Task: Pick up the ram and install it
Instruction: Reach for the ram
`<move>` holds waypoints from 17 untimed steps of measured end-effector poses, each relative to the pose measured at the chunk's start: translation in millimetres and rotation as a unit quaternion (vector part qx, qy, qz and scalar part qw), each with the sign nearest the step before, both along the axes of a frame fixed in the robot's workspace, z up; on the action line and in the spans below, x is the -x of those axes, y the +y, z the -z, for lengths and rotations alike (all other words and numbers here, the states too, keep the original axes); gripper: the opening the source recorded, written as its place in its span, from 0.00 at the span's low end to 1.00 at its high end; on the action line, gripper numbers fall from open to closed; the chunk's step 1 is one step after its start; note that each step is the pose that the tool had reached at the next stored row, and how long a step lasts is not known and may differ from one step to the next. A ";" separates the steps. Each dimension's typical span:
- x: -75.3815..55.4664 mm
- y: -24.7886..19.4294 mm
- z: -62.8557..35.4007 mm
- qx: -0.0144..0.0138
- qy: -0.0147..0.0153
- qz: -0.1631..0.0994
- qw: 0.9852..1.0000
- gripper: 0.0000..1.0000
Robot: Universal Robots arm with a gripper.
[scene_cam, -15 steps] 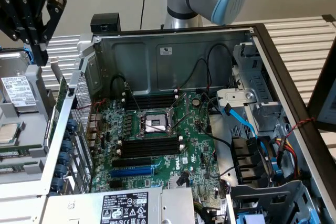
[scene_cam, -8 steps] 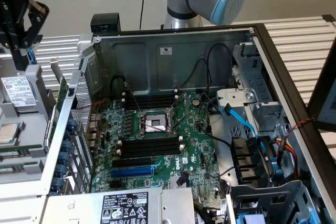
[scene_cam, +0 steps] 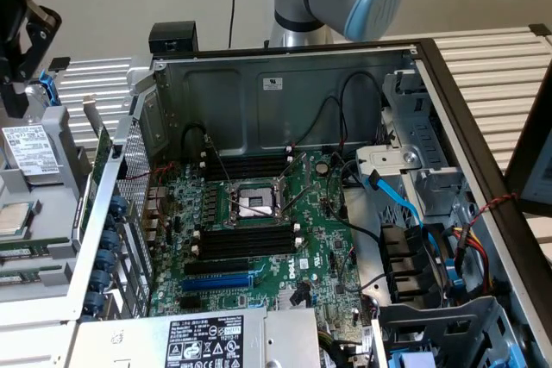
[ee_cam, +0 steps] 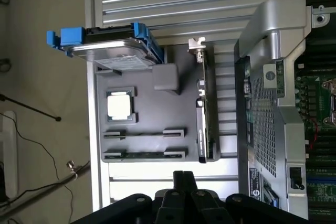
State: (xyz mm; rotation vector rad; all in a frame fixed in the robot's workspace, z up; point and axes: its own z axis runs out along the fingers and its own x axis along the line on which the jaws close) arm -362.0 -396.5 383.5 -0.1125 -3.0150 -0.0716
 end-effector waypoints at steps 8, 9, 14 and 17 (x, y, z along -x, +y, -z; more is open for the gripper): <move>20.3 6.3 5.0 0.001 -0.023 0.000 1.000 0.10; 23.2 7.4 5.7 0.001 -0.025 0.000 1.000 0.10; 39.8 12.0 8.0 0.001 -0.032 0.000 0.999 0.10; 51.0 13.9 8.8 0.001 -0.035 0.000 0.999 0.10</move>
